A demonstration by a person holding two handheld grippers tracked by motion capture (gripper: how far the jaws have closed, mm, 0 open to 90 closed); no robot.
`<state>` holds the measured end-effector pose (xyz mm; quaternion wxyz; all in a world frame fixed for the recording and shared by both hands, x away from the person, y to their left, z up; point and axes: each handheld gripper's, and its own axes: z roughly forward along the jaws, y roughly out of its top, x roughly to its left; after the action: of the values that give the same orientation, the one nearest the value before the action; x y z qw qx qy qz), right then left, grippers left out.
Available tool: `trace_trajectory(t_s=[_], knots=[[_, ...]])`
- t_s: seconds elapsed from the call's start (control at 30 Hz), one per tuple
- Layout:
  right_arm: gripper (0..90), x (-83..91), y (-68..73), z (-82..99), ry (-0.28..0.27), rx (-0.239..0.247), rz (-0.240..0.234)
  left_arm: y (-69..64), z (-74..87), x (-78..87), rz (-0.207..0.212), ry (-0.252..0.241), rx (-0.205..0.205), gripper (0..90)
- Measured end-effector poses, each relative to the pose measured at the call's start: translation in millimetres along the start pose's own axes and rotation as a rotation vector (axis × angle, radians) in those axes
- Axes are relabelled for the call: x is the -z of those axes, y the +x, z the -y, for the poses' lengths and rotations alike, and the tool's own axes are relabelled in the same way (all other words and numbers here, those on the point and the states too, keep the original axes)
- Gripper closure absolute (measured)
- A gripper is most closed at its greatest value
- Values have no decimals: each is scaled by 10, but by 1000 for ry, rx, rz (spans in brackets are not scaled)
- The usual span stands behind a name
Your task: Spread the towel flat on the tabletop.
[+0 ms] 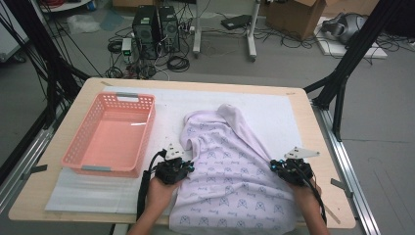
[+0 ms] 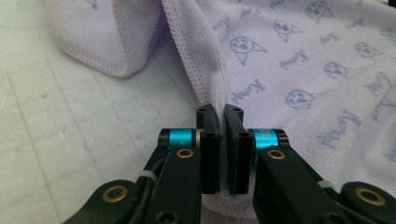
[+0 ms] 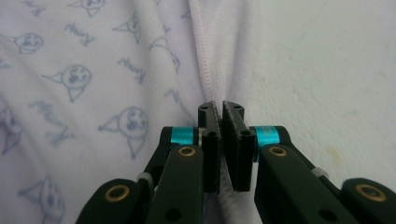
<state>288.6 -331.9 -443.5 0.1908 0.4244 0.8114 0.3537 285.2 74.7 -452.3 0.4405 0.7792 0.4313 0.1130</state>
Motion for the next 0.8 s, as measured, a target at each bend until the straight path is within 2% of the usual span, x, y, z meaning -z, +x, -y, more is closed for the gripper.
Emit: trace_trajectory(t_s=[0.1, 0.23, 0.37, 0.43, 0.5, 0.57, 0.63, 0.67, 0.73, 0.8], knots=[[863, 123, -9, 100, -7, -11, -2, -28, 73, 101, 13, -12, -13, 856], [864, 303, 12, 255, -9, -16, -9, -68, 202, 258, 41, -36, -9, 855], [863, 436, 79, 348, 5, -8, -10, -125, 231, 306, 61, -45, -15, 849], [851, 471, 101, 344, 13, -4, -20, -130, 215, 310, 63, -59, -9, 794], [751, 474, 114, 291, 2, 9, -1, -99, 165, 299, 54, -88, 23, 637], [665, 454, 115, 216, -29, 10, 10, -60, 83, 272, 60, -122, 58, 570], [640, 391, 111, 97, -49, 27, 13, -23, -36, 211, 32, -135, 54, 534], [630, 347, 121, 27, -53, 36, 16, 6, -95, 167, 21, -130, 52, 518], [620, 250, 144, -105, -60, 69, 17, 51, -188, 73, 18, -121, 77, 481], [612, 121, 160, -231, -52, 77, 9, 66, -267, -34, -20, -87, 52, 476]])
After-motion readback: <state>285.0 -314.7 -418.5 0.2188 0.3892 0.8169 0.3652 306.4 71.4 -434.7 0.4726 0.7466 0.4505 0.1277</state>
